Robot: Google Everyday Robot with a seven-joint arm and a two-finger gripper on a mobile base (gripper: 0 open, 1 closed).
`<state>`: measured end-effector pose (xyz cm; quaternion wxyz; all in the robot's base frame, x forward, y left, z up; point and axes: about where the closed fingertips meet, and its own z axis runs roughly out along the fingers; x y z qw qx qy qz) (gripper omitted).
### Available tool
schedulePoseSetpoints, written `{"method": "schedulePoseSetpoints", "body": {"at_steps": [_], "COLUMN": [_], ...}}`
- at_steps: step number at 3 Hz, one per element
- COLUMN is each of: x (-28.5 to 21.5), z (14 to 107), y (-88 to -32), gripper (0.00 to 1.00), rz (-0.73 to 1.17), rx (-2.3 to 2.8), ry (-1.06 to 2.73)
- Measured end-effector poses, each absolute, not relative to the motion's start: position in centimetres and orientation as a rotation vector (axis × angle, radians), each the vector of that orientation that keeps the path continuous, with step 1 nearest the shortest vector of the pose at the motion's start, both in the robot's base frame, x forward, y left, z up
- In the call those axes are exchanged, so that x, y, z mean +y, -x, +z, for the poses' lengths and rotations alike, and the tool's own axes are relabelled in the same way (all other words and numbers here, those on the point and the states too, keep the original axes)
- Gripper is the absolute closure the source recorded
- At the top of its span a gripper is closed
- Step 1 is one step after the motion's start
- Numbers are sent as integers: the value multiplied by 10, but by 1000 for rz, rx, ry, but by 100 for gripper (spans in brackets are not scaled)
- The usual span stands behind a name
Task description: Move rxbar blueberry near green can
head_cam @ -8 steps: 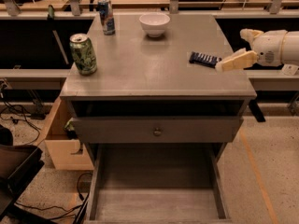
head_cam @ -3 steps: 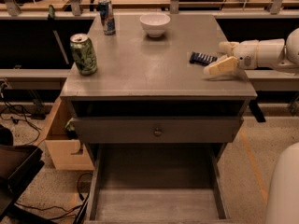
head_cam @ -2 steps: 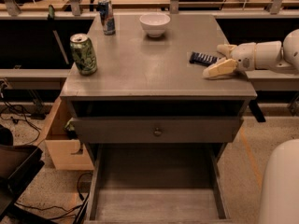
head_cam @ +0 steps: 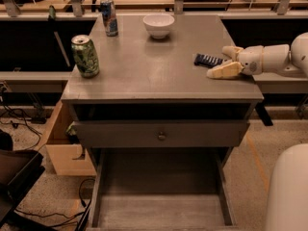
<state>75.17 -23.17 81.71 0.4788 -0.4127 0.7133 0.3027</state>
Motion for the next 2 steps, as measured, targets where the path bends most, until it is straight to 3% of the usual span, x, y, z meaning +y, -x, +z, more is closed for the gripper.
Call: {"method": "schedulePoseSetpoints", "body": {"at_steps": [2], "x": [-231], "z": [817], "y": [-752], "gripper": [86], "rz": [740], "rx": [1741], "ry": [1008]}}
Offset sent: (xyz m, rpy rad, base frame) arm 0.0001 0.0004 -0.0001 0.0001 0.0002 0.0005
